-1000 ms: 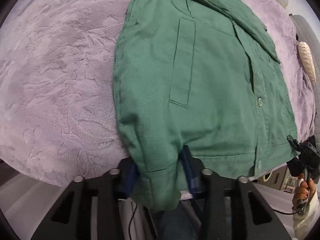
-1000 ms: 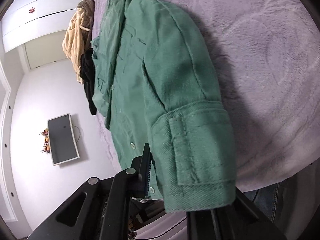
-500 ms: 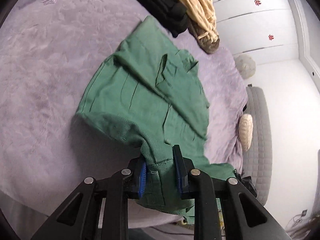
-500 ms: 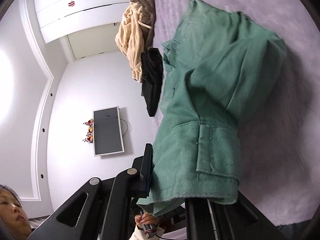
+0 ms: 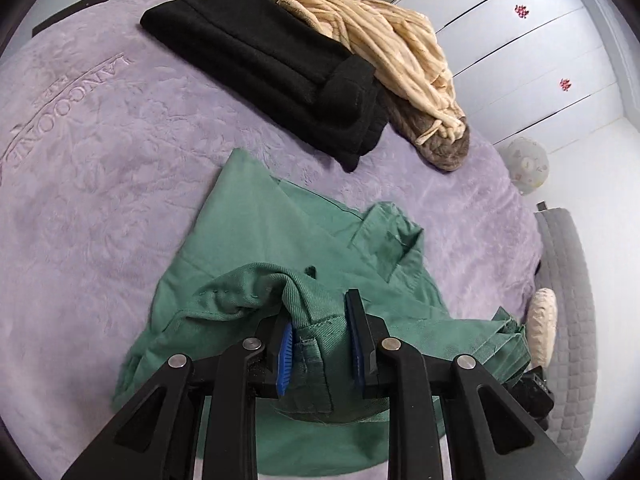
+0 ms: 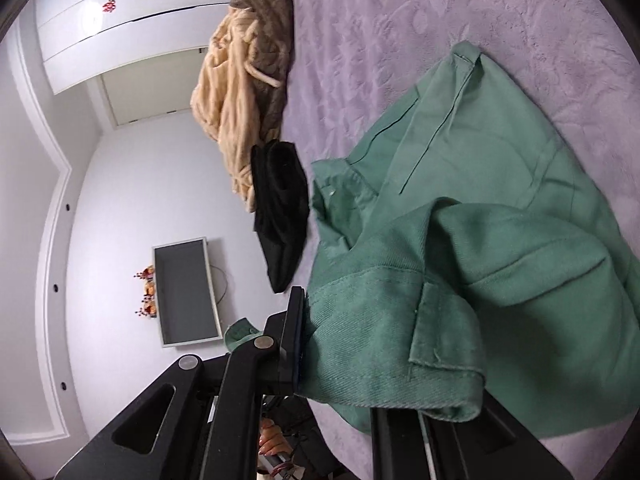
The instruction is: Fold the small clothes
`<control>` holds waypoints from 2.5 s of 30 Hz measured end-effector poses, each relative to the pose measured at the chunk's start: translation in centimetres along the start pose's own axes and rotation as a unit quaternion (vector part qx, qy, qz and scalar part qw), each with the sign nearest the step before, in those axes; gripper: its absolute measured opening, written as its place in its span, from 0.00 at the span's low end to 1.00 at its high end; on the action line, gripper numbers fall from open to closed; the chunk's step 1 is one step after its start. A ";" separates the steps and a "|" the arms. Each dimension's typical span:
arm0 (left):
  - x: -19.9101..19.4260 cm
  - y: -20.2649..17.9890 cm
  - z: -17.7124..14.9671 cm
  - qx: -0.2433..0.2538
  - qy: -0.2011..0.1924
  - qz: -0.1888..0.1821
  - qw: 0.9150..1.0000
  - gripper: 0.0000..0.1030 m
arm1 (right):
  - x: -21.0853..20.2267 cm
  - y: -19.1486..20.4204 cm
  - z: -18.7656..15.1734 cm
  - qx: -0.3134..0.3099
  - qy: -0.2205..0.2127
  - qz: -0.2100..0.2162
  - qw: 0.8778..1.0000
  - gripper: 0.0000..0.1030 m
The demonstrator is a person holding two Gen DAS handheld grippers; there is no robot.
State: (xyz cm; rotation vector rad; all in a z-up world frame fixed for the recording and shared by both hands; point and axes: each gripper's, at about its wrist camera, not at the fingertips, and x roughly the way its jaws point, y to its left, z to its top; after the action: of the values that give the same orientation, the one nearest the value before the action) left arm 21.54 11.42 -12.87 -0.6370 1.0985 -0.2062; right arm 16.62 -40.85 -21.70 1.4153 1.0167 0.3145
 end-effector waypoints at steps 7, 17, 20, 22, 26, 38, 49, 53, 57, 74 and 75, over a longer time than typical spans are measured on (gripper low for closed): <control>5.7 -0.3 2.1 0.054 0.041 0.087 0.994 0.24 | 2.0 -2.3 2.1 0.035 -0.024 -0.026 0.999 0.16; 1.5 -1.7 3.7 0.154 -0.033 0.163 0.974 0.96 | -3.7 4.4 1.5 -0.112 -0.090 -0.139 0.980 0.86; 1.4 -1.5 4.1 0.176 -0.021 0.165 0.970 0.96 | -3.8 4.8 2.0 -0.171 -0.082 -0.241 0.952 0.86; 2.7 -1.3 4.0 0.197 -0.002 0.178 0.964 0.96 | -2.8 4.3 2.3 -0.192 -0.069 -0.281 0.938 0.85; 7.0 -1.3 3.7 0.205 0.036 0.188 0.960 0.96 | -0.3 3.5 3.3 -0.230 -0.060 -0.338 0.910 0.80; 11.0 -0.1 4.8 0.169 0.041 0.190 0.966 0.23 | 1.6 7.4 3.3 -0.319 -0.056 -0.319 0.891 0.04; 11.8 1.3 5.9 0.156 0.006 0.259 0.953 0.58 | 1.8 1.6 6.3 -0.217 -0.070 -0.385 0.894 0.32; 8.4 1.7 6.8 0.161 -0.024 0.275 0.947 0.62 | -1.3 3.9 4.8 -0.226 -0.102 -0.391 0.887 0.35; 4.8 1.1 6.3 0.174 -0.035 0.266 0.948 0.62 | -0.3 6.4 -0.8 -0.275 -0.041 -0.324 0.904 0.35; 6.9 1.1 -8.6 0.233 0.041 0.233 0.943 0.62 | 1.8 -1.0 -8.4 -0.310 0.044 -0.356 0.881 0.26; 6.4 1.8 -8.3 0.236 0.039 0.236 0.942 0.61 | -0.3 -1.7 -7.3 -0.300 0.028 -0.375 0.877 0.24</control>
State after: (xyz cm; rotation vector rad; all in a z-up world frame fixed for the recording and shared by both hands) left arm 16.85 6.83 -21.26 0.0725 1.1922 -0.0727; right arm 10.45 -36.63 -21.98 0.3932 1.2918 0.0740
